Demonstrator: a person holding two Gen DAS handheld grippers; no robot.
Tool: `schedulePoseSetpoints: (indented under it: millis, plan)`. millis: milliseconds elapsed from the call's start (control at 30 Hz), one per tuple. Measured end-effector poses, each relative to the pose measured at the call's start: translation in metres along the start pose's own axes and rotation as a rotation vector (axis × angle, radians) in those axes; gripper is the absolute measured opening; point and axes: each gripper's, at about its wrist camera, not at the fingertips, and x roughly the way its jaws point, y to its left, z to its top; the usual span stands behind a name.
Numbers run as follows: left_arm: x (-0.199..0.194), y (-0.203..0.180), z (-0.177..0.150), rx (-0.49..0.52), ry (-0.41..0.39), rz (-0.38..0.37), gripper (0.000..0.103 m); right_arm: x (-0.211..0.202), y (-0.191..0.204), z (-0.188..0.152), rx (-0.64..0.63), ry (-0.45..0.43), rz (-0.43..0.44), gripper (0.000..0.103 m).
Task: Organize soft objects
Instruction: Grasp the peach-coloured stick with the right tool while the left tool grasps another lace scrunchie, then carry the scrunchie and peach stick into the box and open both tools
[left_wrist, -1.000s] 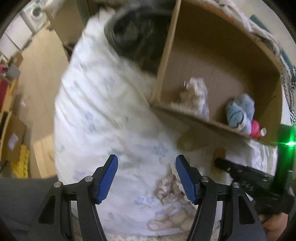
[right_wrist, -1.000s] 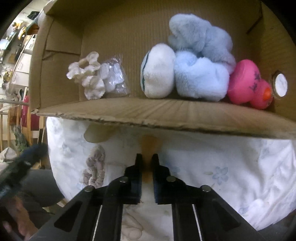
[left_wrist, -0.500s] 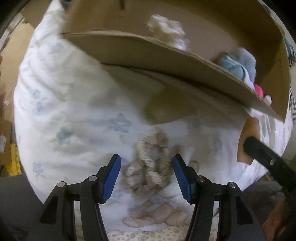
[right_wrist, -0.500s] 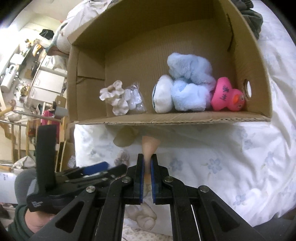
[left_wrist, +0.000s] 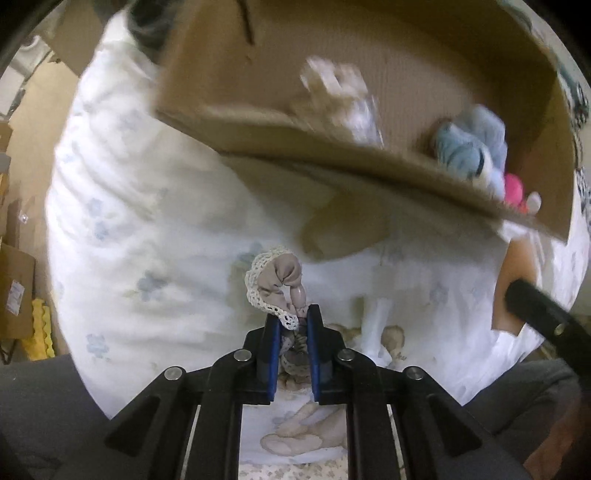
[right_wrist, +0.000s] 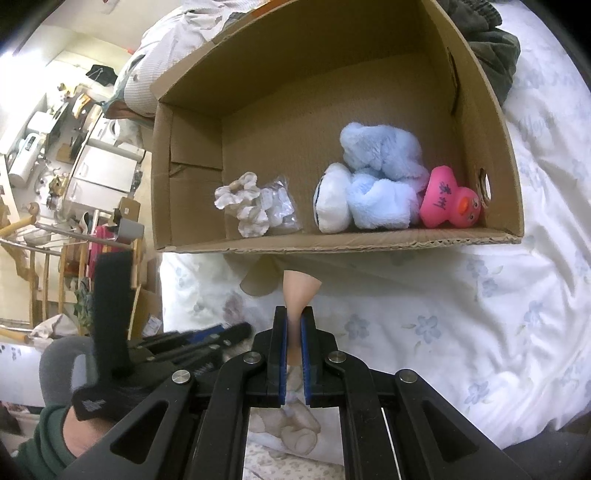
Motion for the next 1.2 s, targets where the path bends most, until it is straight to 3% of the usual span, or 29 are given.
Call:
schedulePoseSetpoints:
  millis: [233,600,733,933,1200]
  plan:
    - [-0.038,0.024,-0.007,-0.066,-0.107,0.001,0.012,-0.010,0.003,-0.005,-0.009,-0.023,-0.012,0.008]
    - [-0.118,0.025,-0.016,-0.082,-0.311,-0.020,0.012,-0.047,0.018,-0.007,-0.073,-0.106,-0.023,0.008]
    - [-0.156,0.019,-0.008,-0.039,-0.392,-0.025,0.012,-0.071,0.029,0.001,-0.104,-0.168,0.011,0.008]
    - [-0.179,-0.002,0.023,0.027,-0.494,-0.003,0.012,-0.099,0.039,0.025,-0.144,-0.274,0.045,0.008]
    - [-0.174,-0.023,0.062,0.066,-0.546,0.019,0.012,-0.094,0.035,0.056,-0.154,-0.330,0.064,0.008]
